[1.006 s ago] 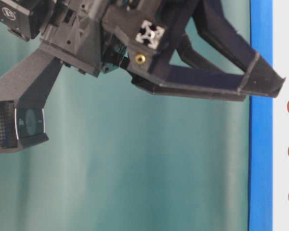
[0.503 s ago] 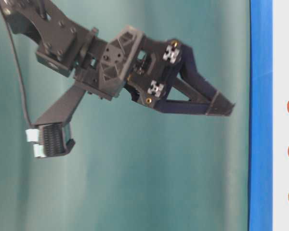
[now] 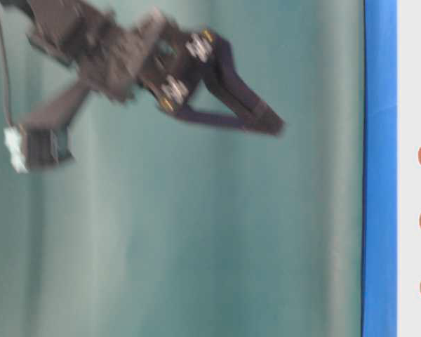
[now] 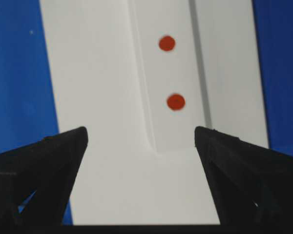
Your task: Touch the tip of the soldering iron to the mark.
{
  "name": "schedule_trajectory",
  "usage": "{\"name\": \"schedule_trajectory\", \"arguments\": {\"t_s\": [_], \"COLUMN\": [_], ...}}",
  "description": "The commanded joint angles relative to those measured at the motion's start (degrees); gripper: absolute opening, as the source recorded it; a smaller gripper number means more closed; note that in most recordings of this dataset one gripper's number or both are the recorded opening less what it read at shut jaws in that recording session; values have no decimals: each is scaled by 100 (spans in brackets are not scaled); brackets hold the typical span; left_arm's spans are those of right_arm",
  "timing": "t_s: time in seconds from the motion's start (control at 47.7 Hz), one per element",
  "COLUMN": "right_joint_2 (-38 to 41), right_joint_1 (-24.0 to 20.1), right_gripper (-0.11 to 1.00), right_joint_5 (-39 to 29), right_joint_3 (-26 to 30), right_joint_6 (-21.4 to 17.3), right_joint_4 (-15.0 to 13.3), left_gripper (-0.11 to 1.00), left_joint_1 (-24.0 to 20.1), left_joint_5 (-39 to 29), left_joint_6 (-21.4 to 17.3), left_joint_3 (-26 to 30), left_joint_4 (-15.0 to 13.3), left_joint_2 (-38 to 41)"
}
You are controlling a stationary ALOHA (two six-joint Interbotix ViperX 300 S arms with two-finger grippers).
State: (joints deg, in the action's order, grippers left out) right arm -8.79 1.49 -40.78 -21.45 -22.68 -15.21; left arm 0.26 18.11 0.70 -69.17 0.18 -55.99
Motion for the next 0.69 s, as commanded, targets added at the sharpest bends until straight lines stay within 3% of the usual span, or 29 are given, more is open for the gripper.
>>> {"name": "schedule_trajectory", "arguments": {"t_s": [0.0, 0.377, 0.671], "right_joint_2": [-562, -3094, -4544], "right_joint_1": [0, 53, 79], "right_gripper": [93, 93, 93], "right_joint_5": [185, 976, 993], "right_joint_3": [-246, -2039, -2953], "right_joint_6": [-18, -26, -26], "right_joint_4": [0, -44, -62], "left_gripper": [2, 2, 2], "left_joint_1": [9, 9, 9], "left_joint_5": [26, 26, 26], "left_joint_6": [0, 0, -9], "left_joint_3": [62, 70, 62], "left_joint_4": [9, 9, 18], "left_joint_2": [26, -70, -79]}}
